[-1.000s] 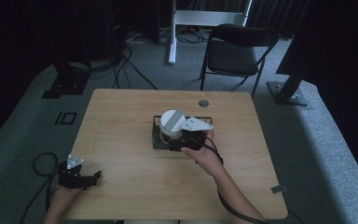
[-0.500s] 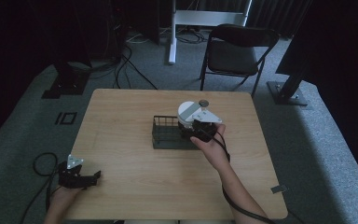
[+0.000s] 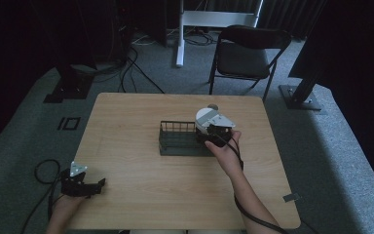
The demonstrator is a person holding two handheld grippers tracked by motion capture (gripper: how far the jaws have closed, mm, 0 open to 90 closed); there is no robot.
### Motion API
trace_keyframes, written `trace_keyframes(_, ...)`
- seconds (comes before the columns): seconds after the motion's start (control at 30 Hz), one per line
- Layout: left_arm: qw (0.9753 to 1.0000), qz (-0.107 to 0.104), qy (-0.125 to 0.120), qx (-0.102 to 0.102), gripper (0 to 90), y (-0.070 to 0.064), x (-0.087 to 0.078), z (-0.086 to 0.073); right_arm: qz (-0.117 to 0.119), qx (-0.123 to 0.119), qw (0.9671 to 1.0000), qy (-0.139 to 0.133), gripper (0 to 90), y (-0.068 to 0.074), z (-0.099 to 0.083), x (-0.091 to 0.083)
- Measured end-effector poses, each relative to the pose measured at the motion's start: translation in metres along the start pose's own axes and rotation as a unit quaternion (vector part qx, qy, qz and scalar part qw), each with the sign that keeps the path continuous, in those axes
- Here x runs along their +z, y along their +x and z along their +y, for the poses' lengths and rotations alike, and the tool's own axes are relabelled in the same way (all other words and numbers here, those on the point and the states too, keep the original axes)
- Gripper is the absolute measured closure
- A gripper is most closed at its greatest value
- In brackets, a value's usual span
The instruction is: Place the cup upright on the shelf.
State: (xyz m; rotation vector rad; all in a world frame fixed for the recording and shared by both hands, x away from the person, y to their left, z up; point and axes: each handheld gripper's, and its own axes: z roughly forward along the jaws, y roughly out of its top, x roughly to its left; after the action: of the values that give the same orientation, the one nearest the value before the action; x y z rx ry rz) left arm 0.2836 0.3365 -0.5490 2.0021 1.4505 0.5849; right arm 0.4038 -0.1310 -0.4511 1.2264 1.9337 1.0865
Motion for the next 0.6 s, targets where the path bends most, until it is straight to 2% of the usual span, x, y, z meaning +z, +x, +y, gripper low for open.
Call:
trace_keyframes(0.13, 1.0000, 0.000, 0.000, 0.000, 0.1, 0.000, 0.000, 0.000, -0.002, 0.005, 0.9999, 0.014, 18.3, -0.003, -0.005, 0.005)
trace_keyframes(0.47, 1.0000, 0.000, 0.000, 0.000, 0.0, 0.000, 0.000, 0.000, 0.015, 0.008, 0.9992, 0.037, 18.3, -0.002, -0.012, 0.012)
trace_keyframes(0.6, 1.0000, 0.000, 0.000, 0.000, 0.0, 0.000, 0.000, 0.000, 0.015, -0.001, 0.9990, 0.043, 18.3, -0.001, -0.013, 0.014)
